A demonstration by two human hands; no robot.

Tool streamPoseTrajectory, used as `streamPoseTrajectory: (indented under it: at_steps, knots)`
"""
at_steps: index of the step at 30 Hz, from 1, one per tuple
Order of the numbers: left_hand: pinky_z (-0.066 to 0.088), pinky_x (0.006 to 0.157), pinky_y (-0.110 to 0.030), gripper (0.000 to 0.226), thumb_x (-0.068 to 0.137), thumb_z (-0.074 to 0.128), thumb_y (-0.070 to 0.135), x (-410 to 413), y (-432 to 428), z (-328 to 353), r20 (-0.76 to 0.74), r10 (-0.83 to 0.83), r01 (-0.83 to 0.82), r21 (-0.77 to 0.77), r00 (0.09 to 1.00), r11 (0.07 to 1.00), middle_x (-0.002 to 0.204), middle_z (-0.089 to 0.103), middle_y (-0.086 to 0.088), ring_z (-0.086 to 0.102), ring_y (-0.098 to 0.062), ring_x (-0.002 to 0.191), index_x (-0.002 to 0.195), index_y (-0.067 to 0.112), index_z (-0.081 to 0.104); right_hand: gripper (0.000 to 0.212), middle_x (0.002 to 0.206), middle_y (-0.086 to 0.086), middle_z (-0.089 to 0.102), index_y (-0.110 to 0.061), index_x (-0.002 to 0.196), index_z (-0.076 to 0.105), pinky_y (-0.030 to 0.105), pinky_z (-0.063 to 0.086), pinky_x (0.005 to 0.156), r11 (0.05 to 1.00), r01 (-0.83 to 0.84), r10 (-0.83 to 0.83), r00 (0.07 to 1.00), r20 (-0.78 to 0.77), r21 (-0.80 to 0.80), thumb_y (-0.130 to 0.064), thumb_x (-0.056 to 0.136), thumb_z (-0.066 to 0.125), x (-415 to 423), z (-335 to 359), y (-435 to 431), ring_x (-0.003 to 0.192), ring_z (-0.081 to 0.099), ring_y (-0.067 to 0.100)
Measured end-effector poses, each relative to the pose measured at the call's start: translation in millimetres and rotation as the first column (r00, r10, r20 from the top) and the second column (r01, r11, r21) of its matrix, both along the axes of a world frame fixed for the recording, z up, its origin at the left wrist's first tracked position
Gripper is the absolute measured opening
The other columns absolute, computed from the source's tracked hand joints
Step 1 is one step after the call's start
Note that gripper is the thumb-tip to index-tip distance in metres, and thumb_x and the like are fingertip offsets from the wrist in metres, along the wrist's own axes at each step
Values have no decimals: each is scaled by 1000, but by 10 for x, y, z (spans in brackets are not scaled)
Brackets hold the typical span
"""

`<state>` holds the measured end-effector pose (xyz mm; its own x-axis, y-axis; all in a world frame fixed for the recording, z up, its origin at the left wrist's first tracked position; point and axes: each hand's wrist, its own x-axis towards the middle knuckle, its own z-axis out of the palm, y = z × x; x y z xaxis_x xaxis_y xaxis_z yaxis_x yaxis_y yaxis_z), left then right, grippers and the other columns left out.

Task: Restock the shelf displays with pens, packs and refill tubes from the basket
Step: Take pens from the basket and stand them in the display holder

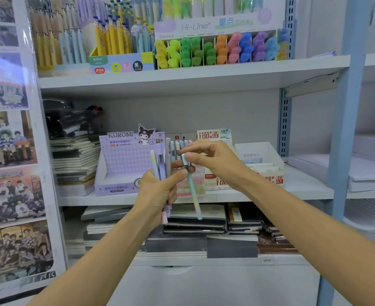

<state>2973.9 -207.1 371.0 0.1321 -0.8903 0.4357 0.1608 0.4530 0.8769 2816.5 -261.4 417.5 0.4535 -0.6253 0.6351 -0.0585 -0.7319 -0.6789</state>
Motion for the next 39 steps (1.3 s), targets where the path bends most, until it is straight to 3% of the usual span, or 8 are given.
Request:
streamPoseTrajectory:
  at_steps: [4,8,10,13,18,27,35,39]
  knots:
    - [31,34,-17,19,88,67,13,36,-46,-3,22,-1,1,10,1000,1000,54,63,1,30,-7,33,105,4,66,8,84,-7,72,-18,95,71,20,54,72,997,-43,37,996,85,67,-14,90,65,22,-21,-61,79,67,6]
    - [30,37,-20,20,87,67,33,147,-89,19,72,54,-59,70,996,996,71,49,-17,27,-11,38,95,17,77,12,88,9,72,-5,103,58,24,54,61,988,-37,-3,965,263,148,-16,96,56,-34,120,-208,69,67,16]
    - [30,36,-21,23,88,65,35,219,-143,29,6,54,-54,110,999,993,82,54,-13,27,-10,40,95,16,76,7,88,12,72,-8,100,56,22,54,62,988,31,-88,915,394,151,-15,98,53,-82,259,-326,69,67,15]
    - [28,34,-20,29,93,55,32,322,-241,59,-89,30,-15,164,996,986,75,52,1,27,-9,40,102,10,72,4,87,13,71,-11,97,53,21,54,63,983,153,-186,836,517,106,-13,99,51,-114,417,-527,68,66,13]
    - [29,34,-21,27,99,49,30,417,-396,52,-115,-37,53,143,993,988,64,49,3,29,-9,41,100,8,64,3,85,9,71,-11,95,55,21,57,65,946,324,-310,898,311,6,-12,98,53,48,329,-841,73,70,12]
    - [32,37,-21,30,97,50,37,450,-464,-60,-86,-98,108,114,991,988,62,48,3,33,-9,42,104,9,60,4,73,-13,63,-16,94,59,11,51,65,907,344,-341,938,57,-244,-14,96,56,300,68,-1028,65,62,-8]
    - [33,38,-20,26,100,47,33,382,-423,-68,-73,-143,150,106,987,983,64,47,3,31,-9,42,108,9,53,11,80,-1,69,-16,102,59,22,57,71,908,351,-358,934,13,-227,-18,92,63,388,98,-1021,73,67,10]
    - [34,39,-20,24,99,47,34,345,-372,-53,-9,-175,175,81,985,981,66,49,2,33,-9,43,102,11,50,8,87,-2,68,-14,95,71,22,53,75,862,426,-441,898,9,-274,-15,87,69,442,91,-1015,76,61,7]
